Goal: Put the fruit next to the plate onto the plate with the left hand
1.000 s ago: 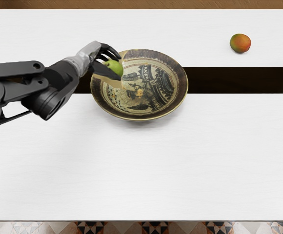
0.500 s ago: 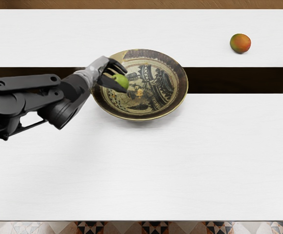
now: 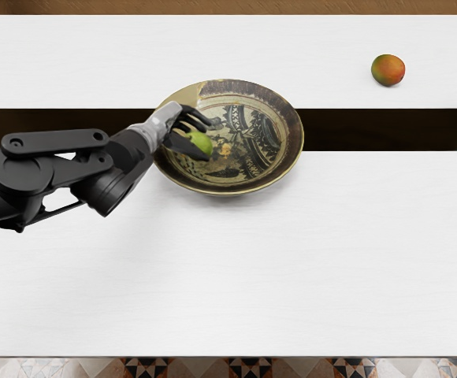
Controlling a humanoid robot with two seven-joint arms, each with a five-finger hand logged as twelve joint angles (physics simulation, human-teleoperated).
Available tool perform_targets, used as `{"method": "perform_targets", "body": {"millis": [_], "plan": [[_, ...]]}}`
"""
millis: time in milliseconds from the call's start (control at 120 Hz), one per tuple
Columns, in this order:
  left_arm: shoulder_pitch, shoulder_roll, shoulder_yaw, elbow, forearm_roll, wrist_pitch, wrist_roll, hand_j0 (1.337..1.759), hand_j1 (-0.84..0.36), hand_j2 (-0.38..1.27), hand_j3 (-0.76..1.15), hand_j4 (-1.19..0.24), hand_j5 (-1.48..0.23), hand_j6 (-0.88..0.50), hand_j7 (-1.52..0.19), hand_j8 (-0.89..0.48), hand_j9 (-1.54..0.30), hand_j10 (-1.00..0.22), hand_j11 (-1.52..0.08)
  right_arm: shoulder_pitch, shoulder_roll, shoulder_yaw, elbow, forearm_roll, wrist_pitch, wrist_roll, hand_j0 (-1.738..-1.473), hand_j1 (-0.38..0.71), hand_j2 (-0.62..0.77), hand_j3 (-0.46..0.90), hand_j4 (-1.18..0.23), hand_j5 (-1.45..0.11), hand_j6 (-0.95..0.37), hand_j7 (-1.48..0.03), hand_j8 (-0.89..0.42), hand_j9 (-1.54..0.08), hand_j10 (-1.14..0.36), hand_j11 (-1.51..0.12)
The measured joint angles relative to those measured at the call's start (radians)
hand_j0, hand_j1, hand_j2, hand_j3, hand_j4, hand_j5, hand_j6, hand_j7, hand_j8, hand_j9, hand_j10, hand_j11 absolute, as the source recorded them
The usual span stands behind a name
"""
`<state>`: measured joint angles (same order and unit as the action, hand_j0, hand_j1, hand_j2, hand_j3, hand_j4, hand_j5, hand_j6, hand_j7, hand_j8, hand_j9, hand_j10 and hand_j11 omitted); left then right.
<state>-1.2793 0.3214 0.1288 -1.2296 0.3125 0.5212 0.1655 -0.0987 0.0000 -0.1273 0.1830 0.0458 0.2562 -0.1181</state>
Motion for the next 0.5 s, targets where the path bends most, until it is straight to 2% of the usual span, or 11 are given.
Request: {"method": "perform_targets", "body": {"millis": [133,150,200,367,500], "plan": [[-0.013,-0.004,0.001,0.008,0.000,0.000,0.000,1.657,-0.09,0.15,0.00,-0.39,-0.53,-0.37,-0.51,-0.35,-0.52,-0.39,-0.52,0.000,0.000,0.000,0.000,0.000,0.000,0.000,-1.658,-0.33,0.00,0.00,-0.02,-0.02,-0.02,-0.02,-0.02,-0.02,-0.02,-0.02],[-0.014,-0.004,0.002,0.009,-0.002,0.000,0.000,1.657,-0.08,0.14,0.00,-0.38,-0.51,-0.35,-0.50,-0.33,-0.50,-0.32,-0.50,0.000,0.000,0.000,0.000,0.000,0.000,0.000,-1.658,-0.33,0.00,0.00,-0.02,-0.02,-0.02,-0.02,-0.02,-0.02,-0.02,-0.02],[-0.017,-0.004,0.000,0.009,-0.002,0.000,0.000,1.658,-0.04,0.12,0.00,-0.34,-0.46,-0.32,-0.45,-0.30,-0.45,-0.24,-0.45,0.000,0.000,0.000,0.000,0.000,0.000,0.000,-1.658,-0.33,0.00,0.00,-0.02,-0.02,-0.02,-0.02,-0.02,-0.02,-0.02,-0.02],[-0.036,0.009,-0.008,0.009,0.001,-0.076,-0.001,1.658,0.15,0.06,0.00,-0.17,-0.24,-0.16,-0.23,-0.16,-0.23,-0.13,-0.23,0.000,0.000,0.000,0.000,0.000,0.000,0.000,-1.658,-0.33,0.00,0.00,-0.02,-0.02,-0.02,-0.02,-0.02,-0.02,-0.02,-0.02],[-0.041,0.058,-0.033,0.003,-0.007,-0.141,-0.001,1.658,0.24,0.03,0.00,-0.10,-0.13,-0.09,-0.13,-0.09,-0.13,-0.07,-0.13,0.000,0.000,0.000,0.000,0.000,0.000,0.000,-1.658,-0.33,0.00,0.00,-0.02,-0.02,-0.02,-0.02,-0.02,-0.02,-0.02,-0.02]]}}
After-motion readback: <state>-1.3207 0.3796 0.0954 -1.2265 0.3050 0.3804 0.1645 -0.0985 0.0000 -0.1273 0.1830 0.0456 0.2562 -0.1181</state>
